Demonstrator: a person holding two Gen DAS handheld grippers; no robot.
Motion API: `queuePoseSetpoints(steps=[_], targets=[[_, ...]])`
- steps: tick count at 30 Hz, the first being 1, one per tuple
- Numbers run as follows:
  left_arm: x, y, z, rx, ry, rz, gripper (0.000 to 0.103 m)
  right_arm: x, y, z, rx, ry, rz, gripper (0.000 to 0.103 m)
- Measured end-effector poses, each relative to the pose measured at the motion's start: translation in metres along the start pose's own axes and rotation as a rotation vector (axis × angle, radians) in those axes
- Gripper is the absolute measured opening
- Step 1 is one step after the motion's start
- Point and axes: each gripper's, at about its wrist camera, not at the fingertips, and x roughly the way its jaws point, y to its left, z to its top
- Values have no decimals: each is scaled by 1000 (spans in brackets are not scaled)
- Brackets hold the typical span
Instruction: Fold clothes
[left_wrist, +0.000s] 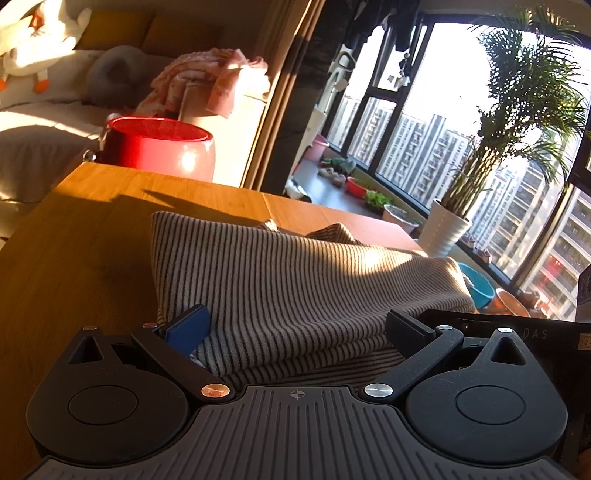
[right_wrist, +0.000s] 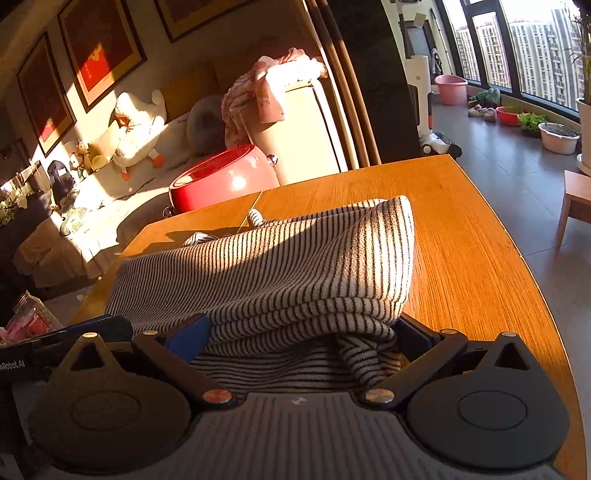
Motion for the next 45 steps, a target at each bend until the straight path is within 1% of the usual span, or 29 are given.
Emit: queuePoseSetpoints(steps=[7, 21, 45], targets=[[0, -3, -1, 4, 0, 5, 103, -1, -1, -1, 1, -1, -11, 103], [-1, -3, -1, -1, -2, 2, 103, 0, -1, 1, -9, 11, 9, 103], [-3, -2, -3, -9, -1, -4, 103, 0, 1, 0, -18, 13, 0, 103]])
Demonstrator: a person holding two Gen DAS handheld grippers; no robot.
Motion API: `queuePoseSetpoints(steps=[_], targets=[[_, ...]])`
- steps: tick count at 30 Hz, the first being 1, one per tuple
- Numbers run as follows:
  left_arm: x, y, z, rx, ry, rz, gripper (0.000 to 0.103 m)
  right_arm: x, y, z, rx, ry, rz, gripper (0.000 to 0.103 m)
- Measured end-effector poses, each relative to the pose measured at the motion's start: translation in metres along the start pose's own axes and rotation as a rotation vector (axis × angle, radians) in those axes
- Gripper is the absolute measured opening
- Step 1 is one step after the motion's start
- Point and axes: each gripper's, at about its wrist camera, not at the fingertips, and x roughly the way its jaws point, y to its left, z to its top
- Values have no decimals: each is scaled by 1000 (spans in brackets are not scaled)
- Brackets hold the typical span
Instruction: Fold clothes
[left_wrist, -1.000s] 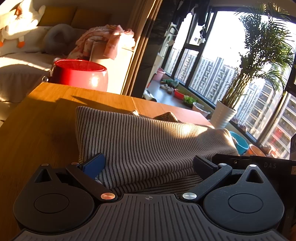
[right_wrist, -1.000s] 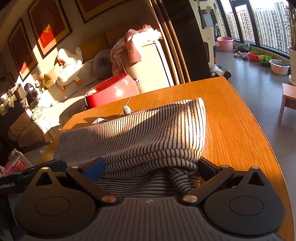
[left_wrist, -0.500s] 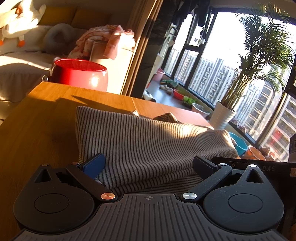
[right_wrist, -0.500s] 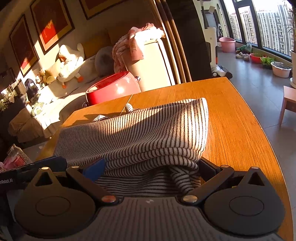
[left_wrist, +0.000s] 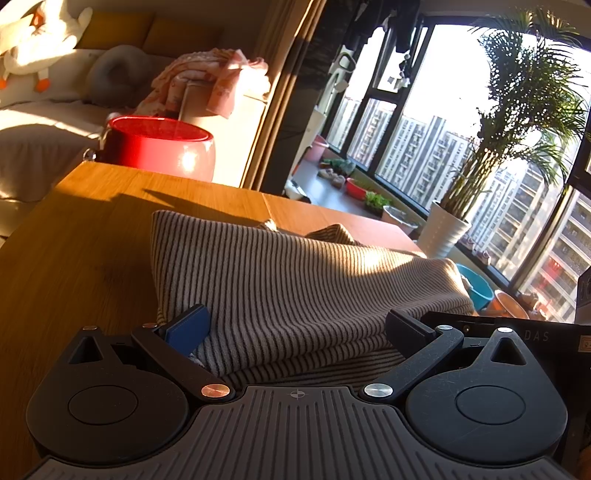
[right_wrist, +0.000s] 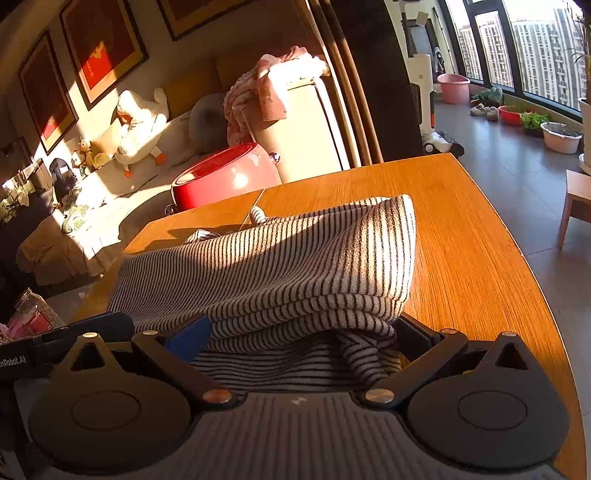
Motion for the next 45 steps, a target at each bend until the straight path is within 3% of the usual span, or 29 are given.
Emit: queuePoseSetpoints(steps=[4, 7, 9, 11, 14, 19, 22, 24, 25, 26, 27, 28, 31, 34, 36, 41, 45], targets=[[0, 0, 1, 7, 10, 5, 103, -1, -2, 0, 7, -1, 3, 103], [-5, -4, 8, 42, 45, 28, 103, -1, 0, 5, -14, 28, -42, 103], [-12, -3, 14, 42, 44, 37, 103, -8, 7, 16, -90, 5, -80, 102], [-14, 2, 23, 22, 55, 98, 103, -19, 14, 29, -170, -44, -101, 101], [-7, 9, 28, -7, 104, 149, 103, -15, 26, 59, -208, -60, -71, 81], [0, 15, 26, -23, 136, 150, 103, 46, 52, 88, -252, 2, -28, 79], [3, 23, 26, -42, 153, 145, 103, 88, 58, 91, -255, 61, -34, 73], [-1, 31, 28, -66, 156, 133, 103, 109, 58, 85, -263, 111, -55, 51], [-5, 36, 30, -80, 148, 125, 103, 117, 57, 82, -266, 129, -65, 49], [-11, 40, 33, -94, 137, 117, 103, 114, 58, 83, -268, 119, -59, 40], [-16, 44, 38, -106, 123, 112, 103, 111, 58, 85, -270, 109, -54, 23], [-21, 48, 42, -116, 110, 112, 103, 108, 59, 87, -272, 99, -48, 16], [-38, 52, 58, -135, 60, 108, 103, 81, 66, 98, -261, 39, -8, 15], [-60, 47, 68, -132, 10, 95, 103, 23, 78, 106, -254, -32, 71, 14], [-78, 41, 71, -119, -20, 81, 103, -20, 85, 93, -273, -54, 126, 14], [-110, 21, 63, -79, -26, 42, 103, -102, 84, 19, -293, 20, 194, 13], [-124, 5, 51, -43, -8, 27, 103, -127, 74, -50, -288, 158, 175, 11]])
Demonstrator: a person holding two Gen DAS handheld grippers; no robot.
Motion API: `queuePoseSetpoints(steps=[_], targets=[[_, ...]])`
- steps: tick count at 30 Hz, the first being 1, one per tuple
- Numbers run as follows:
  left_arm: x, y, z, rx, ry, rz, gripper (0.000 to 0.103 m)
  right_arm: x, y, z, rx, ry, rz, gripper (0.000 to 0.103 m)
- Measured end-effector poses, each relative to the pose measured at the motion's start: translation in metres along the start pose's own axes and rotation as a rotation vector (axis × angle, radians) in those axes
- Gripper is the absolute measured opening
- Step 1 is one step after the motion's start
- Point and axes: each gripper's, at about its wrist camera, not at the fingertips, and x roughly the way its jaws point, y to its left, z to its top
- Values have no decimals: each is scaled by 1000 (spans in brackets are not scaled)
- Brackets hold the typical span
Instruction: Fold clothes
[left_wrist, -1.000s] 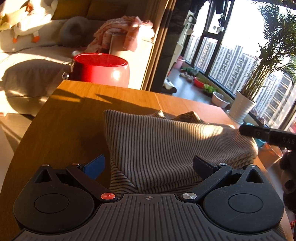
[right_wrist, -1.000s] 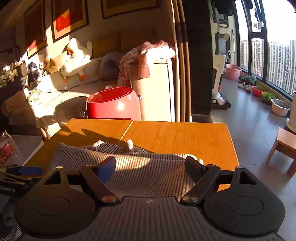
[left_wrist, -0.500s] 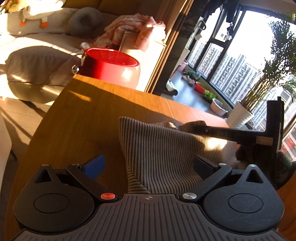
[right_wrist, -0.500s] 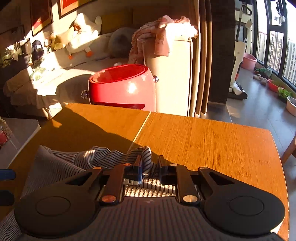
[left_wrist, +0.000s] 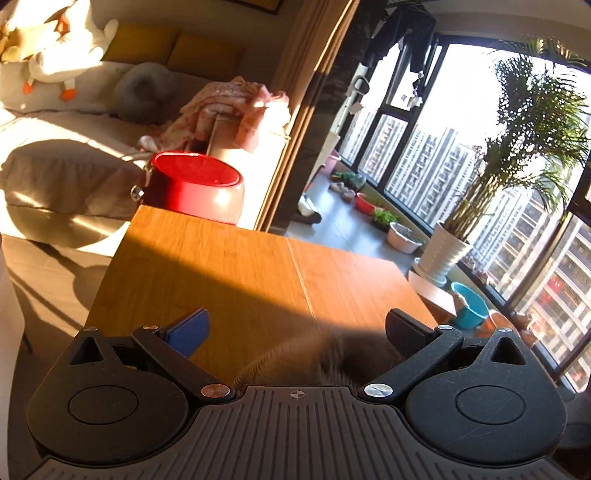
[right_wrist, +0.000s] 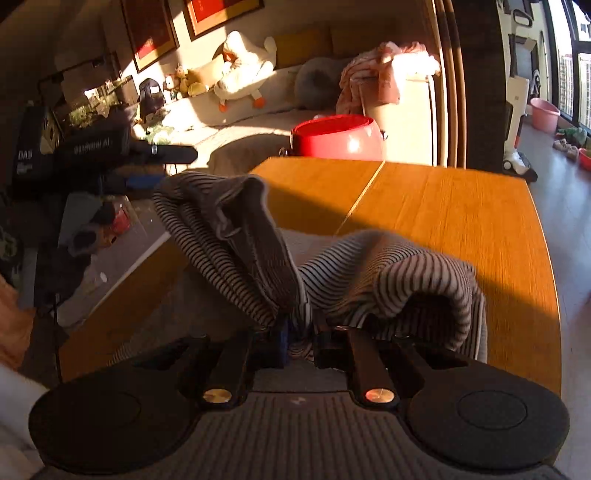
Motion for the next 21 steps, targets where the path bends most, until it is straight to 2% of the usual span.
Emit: queuePoseSetpoints(steps=[3, 5, 7, 9, 11, 14, 16, 17, 19, 20, 21], targets=[[-6, -5, -10, 15, 45, -13, 103, -10, 4, -41, -1, 71, 2, 14], [-5, -9, -17, 41, 95, -10, 103, -29, 4, -47, -19, 42, 7, 15], [-2, -10, -27, 40, 159, -23, 102, -50, -4, -40, 4, -35, -19, 20], [6, -5, -40, 12, 242, -45, 100, -66, -16, -31, 53, -117, -62, 50], [14, -3, -52, -10, 305, -44, 95, -68, -29, -27, 101, -153, -128, 64], [29, 1, -65, -20, 362, -30, 88, -45, -48, -31, 195, -108, -150, 65], [43, 1, -69, -14, 373, -25, 85, -21, -54, -37, 214, -66, -146, 65], [48, -2, -68, 11, 358, -19, 85, -10, -57, -40, 219, -49, -145, 64], [58, -9, -65, 62, 323, -4, 85, 1, -53, -37, 151, -84, -165, 59], [66, -11, -63, 79, 303, 5, 86, 6, -56, -34, 159, -89, -165, 55], [73, -13, -60, 96, 283, 13, 86, 11, -60, -31, 167, -95, -165, 55]])
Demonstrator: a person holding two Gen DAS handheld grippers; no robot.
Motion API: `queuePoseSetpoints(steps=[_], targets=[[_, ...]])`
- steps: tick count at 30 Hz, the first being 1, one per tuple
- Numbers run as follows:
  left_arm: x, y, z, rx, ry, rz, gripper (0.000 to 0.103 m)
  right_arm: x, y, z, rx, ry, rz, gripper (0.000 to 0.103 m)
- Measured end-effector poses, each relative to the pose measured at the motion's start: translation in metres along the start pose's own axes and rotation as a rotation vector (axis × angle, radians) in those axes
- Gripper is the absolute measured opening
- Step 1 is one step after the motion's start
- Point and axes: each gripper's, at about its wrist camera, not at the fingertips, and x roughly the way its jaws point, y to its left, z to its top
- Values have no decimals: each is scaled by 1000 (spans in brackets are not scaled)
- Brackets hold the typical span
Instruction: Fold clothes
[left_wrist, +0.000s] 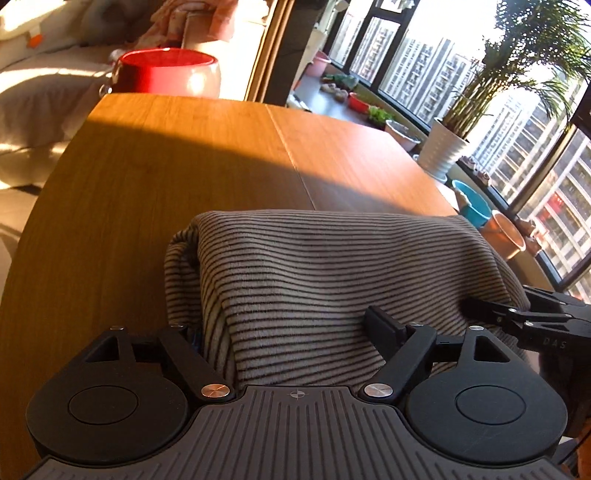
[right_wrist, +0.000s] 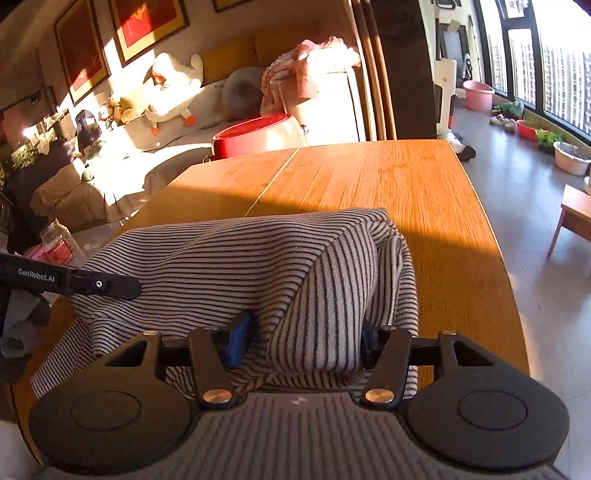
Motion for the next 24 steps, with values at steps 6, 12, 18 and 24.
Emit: queuePoseSetpoints(steps=[6, 12, 18, 24], targets=[[26, 0, 26, -6, -75, 25, 78, 31, -15, 25, 32, -41, -56, 54], [-5, 11, 26, -68, -122, 21, 68, 33, -28, 31, 117, -51, -20, 59], [22, 5, 21, -52, -66, 41, 58, 40, -15, 35, 50, -55, -43, 31], [-28, -17, 29, 12, -163, 9, 25, 1, -2, 53, 7, -125, 6, 21]])
